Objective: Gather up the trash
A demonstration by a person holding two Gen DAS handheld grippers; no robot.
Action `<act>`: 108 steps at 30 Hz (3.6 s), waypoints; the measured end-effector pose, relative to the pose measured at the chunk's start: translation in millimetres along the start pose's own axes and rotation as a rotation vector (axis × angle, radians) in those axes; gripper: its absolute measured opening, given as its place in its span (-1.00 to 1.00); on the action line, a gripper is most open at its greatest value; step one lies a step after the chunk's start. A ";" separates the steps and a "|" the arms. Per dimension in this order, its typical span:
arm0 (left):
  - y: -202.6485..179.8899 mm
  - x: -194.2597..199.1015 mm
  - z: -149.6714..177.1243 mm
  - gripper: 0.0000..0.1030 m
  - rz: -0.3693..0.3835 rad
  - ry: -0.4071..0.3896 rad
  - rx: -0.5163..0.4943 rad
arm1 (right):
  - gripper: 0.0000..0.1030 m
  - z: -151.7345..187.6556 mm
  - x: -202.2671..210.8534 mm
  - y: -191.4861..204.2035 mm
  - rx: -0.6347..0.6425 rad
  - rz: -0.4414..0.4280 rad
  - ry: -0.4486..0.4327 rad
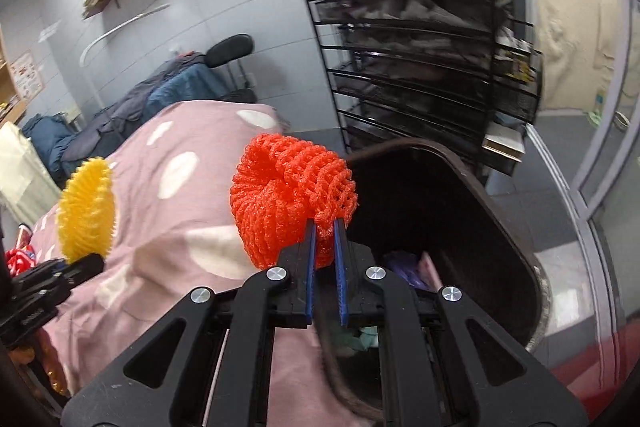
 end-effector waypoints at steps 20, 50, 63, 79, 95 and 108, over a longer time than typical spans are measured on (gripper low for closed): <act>-65.4 -40.9 -11.0 -0.71 0.096 0.081 -0.115 | 0.25 45.3 -27.0 -78.2 -0.157 0.130 0.078; -156.1 -102.1 -39.8 0.54 0.104 0.151 -0.292 | 0.58 57.0 39.3 -124.4 -0.219 0.305 -0.014; -86.6 12.5 -22.1 0.90 -0.095 -0.147 -0.189 | 0.83 47.1 54.9 -74.8 -0.104 0.257 -0.134; 30.8 117.8 49.1 0.90 -0.466 -0.307 0.029 | 0.89 59.8 85.3 68.3 0.137 0.021 -0.262; 27.6 143.0 74.2 0.90 -0.450 -0.381 0.069 | 0.90 96.2 98.0 132.9 0.232 -0.041 -0.252; 31.5 148.6 75.0 0.90 -0.472 -0.400 0.084 | 0.90 96.0 98.9 133.7 0.229 -0.039 -0.251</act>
Point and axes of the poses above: each gripper's, at about its wrist camera, not at the fingertips, and x roughly against the way its jaws point, y to its left, z to its underside, the point moved 7 cm from there along -x, roughly the way its jaws point, and after that the axes turned 7 degrees about y, right-handed, at the moved point
